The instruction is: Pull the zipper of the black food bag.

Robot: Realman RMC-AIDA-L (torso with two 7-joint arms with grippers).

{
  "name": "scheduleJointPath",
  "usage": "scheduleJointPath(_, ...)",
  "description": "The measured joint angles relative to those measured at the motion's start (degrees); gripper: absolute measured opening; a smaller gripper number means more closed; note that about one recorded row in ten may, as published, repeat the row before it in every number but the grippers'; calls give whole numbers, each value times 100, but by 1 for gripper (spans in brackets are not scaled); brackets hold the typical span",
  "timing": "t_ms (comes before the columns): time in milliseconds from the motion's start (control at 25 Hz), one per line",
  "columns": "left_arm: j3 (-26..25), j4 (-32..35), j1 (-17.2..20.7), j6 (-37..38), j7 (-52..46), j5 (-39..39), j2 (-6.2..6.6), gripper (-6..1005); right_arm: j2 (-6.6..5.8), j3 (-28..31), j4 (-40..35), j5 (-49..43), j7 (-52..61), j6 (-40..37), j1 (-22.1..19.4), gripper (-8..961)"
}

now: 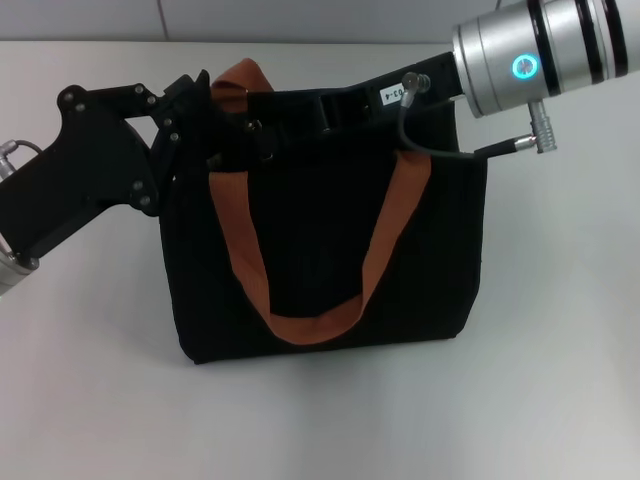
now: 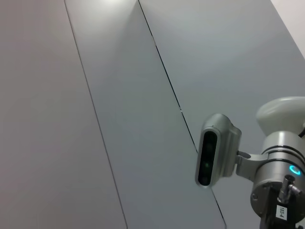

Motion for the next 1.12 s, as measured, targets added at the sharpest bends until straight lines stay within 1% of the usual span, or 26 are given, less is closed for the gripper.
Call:
scheduleJointPath(720, -104, 6, 40, -90, 70, -17, 15, 21, 0, 2, -676, -618, 604, -4, -96, 0)
scheduleJointPath(1120, -160, 30, 43, -107, 70, -18, 20, 21, 5, 5, -1193, -947, 924, -84, -318, 0)
